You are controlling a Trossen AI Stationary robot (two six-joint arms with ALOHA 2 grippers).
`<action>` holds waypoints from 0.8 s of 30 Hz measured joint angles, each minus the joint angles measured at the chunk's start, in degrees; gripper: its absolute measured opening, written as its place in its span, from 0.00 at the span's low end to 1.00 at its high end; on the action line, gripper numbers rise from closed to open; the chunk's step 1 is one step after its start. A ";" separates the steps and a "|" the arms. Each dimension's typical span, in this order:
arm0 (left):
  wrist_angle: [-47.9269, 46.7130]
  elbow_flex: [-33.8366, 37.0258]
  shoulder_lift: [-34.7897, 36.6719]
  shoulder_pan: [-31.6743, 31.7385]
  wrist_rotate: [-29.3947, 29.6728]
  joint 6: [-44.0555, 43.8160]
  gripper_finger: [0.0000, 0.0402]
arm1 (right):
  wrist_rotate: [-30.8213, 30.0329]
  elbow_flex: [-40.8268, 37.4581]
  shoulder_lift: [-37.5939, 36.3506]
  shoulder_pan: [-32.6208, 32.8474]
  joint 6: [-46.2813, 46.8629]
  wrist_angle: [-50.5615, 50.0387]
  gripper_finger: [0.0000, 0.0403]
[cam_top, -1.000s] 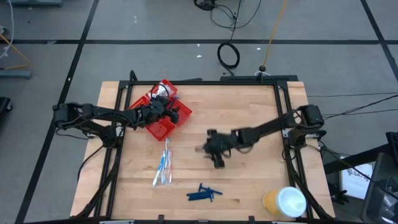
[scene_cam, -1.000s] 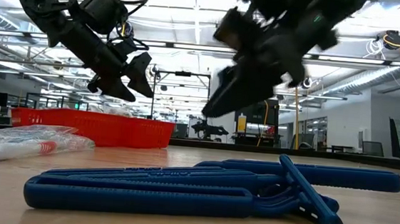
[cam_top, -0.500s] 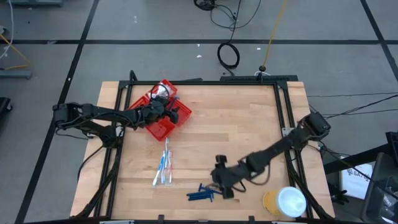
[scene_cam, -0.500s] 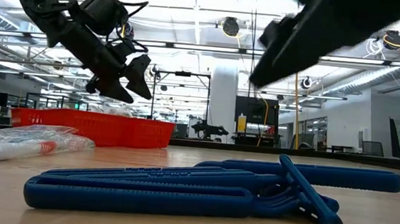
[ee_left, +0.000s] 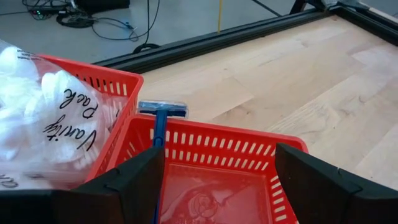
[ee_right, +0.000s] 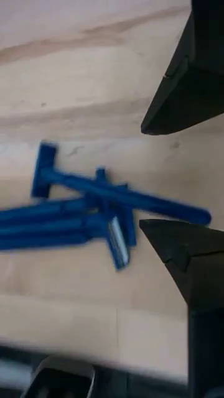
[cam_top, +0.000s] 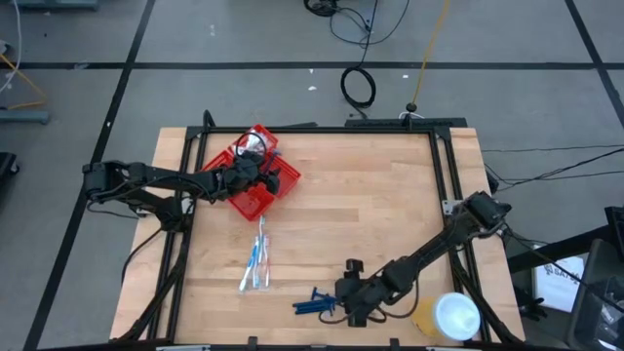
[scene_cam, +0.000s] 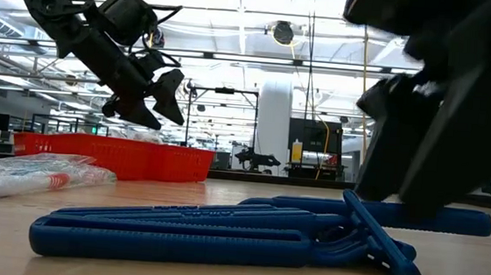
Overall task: Pick & Place Travel size toiletries
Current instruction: Put the blue razor into the vertical right red bin
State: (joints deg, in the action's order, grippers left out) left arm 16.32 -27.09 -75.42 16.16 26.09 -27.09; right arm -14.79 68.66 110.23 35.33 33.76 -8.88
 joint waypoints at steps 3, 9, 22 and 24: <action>-0.04 0.00 0.00 0.00 0.00 0.00 0.74 | 0.30 0.02 1.38 -0.69 0.06 0.63 0.56; -0.31 0.00 0.00 -0.66 -0.04 -0.11 0.74 | 1.66 -0.02 1.98 -1.09 -0.03 -0.28 0.49; 1.65 0.00 0.00 -1.36 -0.11 1.82 0.74 | 1.49 -0.02 1.52 -1.26 -3.73 -2.65 0.06; 3.22 0.00 0.00 -1.36 -0.11 3.06 0.74 | 1.08 -0.04 0.82 -1.60 -4.53 -4.03 0.05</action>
State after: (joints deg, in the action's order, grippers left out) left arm 19.54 -27.09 -75.42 14.81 25.98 -24.03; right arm -13.70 68.62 111.05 33.72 29.23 -12.91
